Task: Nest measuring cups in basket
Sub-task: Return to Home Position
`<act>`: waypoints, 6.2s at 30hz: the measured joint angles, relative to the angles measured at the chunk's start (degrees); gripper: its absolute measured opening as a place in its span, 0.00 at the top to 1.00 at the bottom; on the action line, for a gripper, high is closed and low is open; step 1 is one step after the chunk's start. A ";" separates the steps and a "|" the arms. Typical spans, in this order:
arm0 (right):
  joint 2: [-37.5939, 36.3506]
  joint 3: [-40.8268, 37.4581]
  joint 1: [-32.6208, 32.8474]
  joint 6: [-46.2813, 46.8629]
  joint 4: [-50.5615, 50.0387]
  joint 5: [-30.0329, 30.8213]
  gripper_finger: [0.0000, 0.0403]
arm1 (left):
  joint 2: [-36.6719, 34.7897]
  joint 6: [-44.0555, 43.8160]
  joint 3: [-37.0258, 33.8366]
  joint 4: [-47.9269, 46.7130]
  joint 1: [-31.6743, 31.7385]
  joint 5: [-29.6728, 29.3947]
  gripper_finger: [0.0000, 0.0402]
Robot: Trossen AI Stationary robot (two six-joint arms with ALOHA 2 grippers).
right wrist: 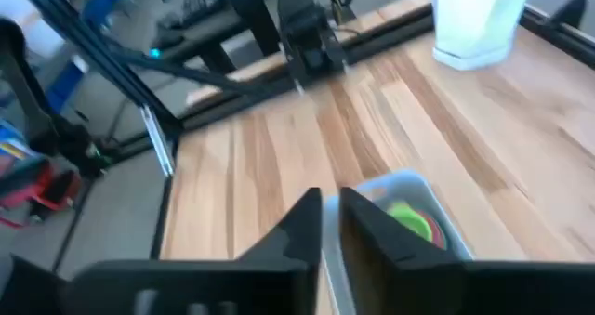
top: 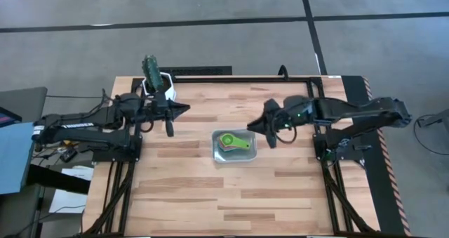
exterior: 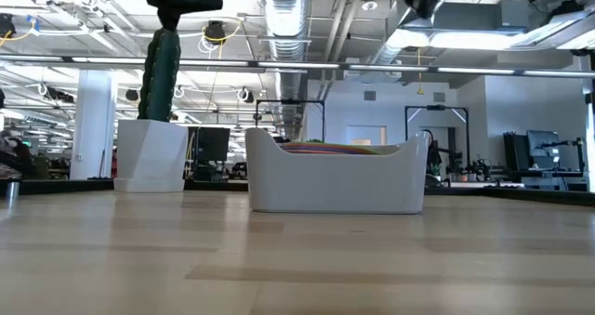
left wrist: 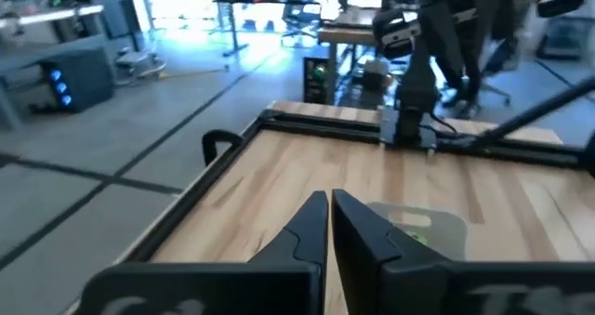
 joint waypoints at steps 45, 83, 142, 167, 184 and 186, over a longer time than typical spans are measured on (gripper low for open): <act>-64.58 -47.26 11.95 -23.06 8.11 21.06 0.99 | -37.38 3.55 -29.65 -1.21 7.66 4.01 1.00; -64.66 -58.90 -3.32 -17.18 19.36 -4.49 0.98 | -42.42 3.56 -37.18 -0.04 7.63 9.89 1.00; -64.38 -59.10 -3.67 -21.57 17.51 -2.72 0.83 | -42.26 -1.86 -37.38 -0.87 6.56 9.71 1.00; -64.38 -59.10 -3.67 -21.57 17.53 -2.74 0.83 | -42.26 -1.86 -37.38 -0.87 6.55 9.71 1.00; -64.38 -59.10 -3.67 -21.58 17.54 -2.76 0.83 | -42.26 -1.86 -37.38 -0.88 6.55 9.71 1.00; -64.38 -59.10 -3.67 -21.58 17.52 -2.76 0.83 | -42.26 -1.86 -37.38 -0.86 6.56 9.72 1.00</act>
